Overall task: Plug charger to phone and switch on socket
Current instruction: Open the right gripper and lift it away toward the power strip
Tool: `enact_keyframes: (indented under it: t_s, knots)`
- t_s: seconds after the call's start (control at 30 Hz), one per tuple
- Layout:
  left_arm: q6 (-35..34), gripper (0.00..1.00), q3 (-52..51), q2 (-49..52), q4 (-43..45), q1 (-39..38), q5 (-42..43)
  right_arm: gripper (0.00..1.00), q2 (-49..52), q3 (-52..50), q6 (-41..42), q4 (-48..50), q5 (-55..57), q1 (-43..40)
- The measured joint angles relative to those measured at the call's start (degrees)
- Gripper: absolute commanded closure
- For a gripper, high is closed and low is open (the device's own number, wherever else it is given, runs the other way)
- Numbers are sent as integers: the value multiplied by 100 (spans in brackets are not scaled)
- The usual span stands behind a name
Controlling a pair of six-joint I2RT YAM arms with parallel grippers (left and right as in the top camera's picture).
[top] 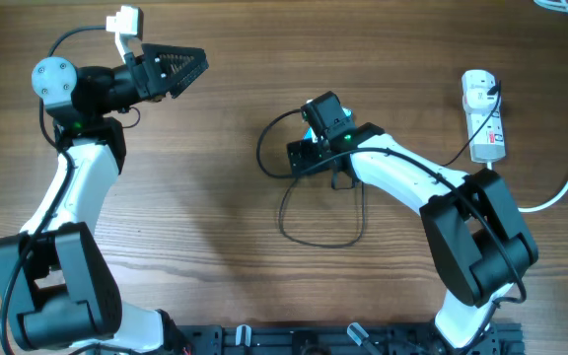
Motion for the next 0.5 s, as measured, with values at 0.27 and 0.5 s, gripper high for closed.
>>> enact_keyframes:
  t_s: [0.27, 0.5]
  knots:
    - [0, 0, 0, 0, 0, 0, 2, 0, 0, 2, -839, -92, -13, 0]
    - [0, 0, 0, 0, 0, 0, 0, 0, 0, 2, -1259, -138, 2, 0]
